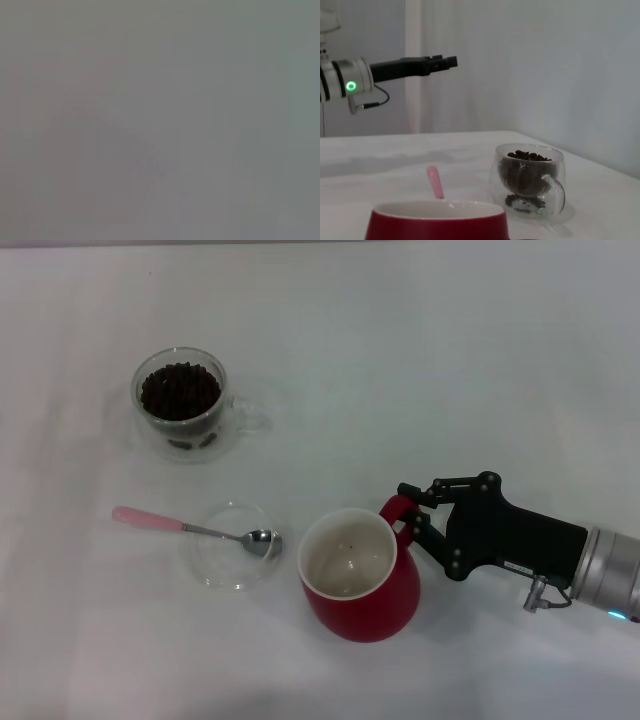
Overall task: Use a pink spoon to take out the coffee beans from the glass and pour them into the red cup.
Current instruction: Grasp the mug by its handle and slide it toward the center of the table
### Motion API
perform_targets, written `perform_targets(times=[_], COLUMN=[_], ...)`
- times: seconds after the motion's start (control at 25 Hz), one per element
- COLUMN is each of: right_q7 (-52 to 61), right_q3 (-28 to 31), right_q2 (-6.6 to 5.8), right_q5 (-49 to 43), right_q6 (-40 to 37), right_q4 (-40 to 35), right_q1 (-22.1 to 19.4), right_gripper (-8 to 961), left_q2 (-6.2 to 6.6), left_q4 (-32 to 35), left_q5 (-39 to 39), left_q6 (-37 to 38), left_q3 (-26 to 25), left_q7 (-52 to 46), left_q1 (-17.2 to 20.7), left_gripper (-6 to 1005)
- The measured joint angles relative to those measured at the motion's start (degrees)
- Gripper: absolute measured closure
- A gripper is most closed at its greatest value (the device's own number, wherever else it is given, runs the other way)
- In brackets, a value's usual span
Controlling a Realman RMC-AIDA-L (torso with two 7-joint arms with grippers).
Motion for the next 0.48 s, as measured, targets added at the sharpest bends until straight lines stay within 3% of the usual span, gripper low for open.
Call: perform_targets(times=[0.48], right_q7=[-2.21], right_q3=[0.03], right_q2=[-0.23], right_q5=[-0.15], right_q6=[2.43], right_q4=[0.47], right_q1=[0.0], right_gripper=[812], left_q2=[0.09], left_q4=[0.15], left_q5=[0.0], left_q6=[0.03], left_q3=[0.0], left_q7=[0.02], left_q1=[-0.32], left_gripper=[313])
